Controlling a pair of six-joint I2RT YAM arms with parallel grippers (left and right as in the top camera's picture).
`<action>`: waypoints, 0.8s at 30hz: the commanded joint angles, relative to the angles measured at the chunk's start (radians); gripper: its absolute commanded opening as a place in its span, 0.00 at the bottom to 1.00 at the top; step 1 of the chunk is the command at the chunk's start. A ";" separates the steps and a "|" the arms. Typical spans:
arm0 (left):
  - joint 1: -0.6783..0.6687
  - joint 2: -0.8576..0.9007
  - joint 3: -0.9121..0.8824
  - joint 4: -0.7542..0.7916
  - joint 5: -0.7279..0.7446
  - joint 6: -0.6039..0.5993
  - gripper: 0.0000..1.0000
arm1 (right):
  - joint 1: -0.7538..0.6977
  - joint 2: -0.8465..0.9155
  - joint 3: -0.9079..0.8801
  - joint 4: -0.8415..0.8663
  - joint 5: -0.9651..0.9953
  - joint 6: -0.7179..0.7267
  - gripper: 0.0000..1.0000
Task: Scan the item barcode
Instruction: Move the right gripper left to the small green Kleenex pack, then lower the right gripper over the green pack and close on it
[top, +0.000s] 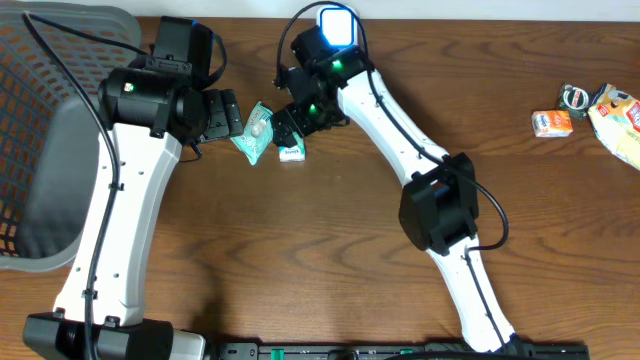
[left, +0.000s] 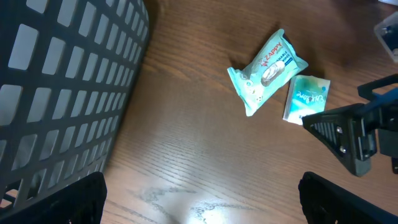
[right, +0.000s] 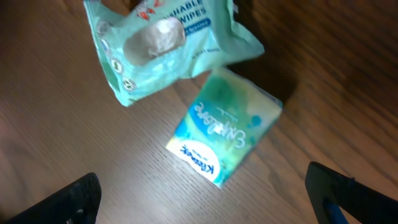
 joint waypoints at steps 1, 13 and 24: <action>0.002 -0.002 -0.003 -0.002 -0.012 -0.009 0.98 | 0.005 -0.003 -0.006 0.011 0.034 0.063 0.99; 0.002 -0.002 -0.003 -0.002 -0.012 -0.009 0.98 | 0.008 -0.003 -0.006 0.032 0.031 0.144 0.99; 0.002 -0.002 -0.003 -0.002 -0.012 -0.009 0.98 | 0.013 0.005 -0.006 0.038 0.113 0.153 0.99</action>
